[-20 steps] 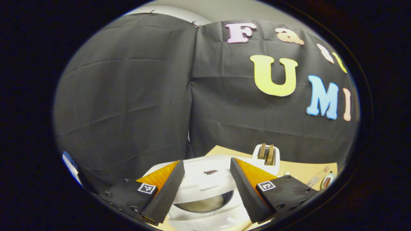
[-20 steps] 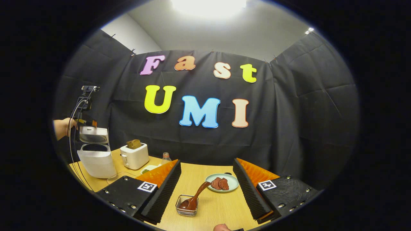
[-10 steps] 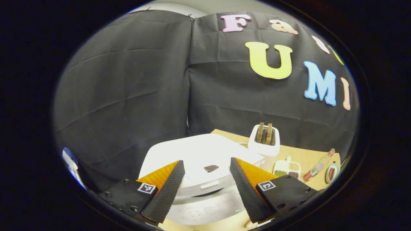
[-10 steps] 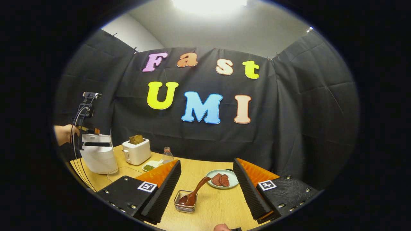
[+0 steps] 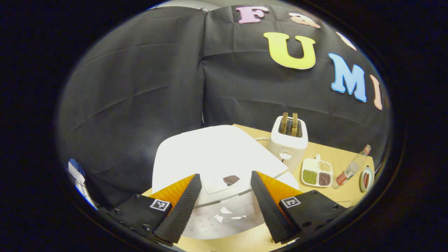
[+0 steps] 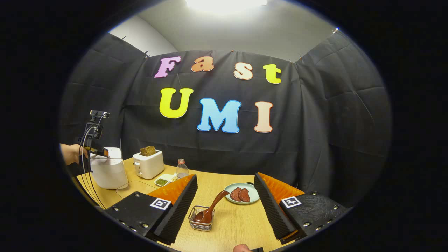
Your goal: Close the left gripper, press the button to open the rice cooker; take a wooden spoon from the chopstick holder with the right hand, scoop a spoonful of rice and pour it into the rice cooker, then put the wooden spoon back into the chopstick holder.
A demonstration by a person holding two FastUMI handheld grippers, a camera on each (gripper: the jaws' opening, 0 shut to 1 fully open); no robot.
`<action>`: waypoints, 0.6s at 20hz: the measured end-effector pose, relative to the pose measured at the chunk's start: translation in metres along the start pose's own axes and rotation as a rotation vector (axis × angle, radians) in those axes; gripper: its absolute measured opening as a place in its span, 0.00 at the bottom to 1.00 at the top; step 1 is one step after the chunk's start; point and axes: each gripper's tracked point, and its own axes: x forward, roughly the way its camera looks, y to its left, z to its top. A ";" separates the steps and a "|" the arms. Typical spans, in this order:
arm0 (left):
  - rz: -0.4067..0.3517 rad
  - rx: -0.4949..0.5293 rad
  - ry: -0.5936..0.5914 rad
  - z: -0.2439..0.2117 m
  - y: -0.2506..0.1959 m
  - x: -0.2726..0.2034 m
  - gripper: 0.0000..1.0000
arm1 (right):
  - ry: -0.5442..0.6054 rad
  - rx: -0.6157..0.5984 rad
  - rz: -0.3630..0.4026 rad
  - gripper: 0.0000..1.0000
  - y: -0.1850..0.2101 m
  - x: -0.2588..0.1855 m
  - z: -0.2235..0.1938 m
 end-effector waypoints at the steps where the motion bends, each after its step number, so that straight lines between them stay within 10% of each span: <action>1: 0.004 0.005 -0.003 0.003 0.000 -0.002 0.99 | -0.003 -0.002 -0.002 0.99 0.000 0.000 0.001; 12: -0.047 0.059 -0.115 0.014 -0.004 -0.008 0.99 | -0.037 0.028 0.013 0.98 0.019 0.010 0.018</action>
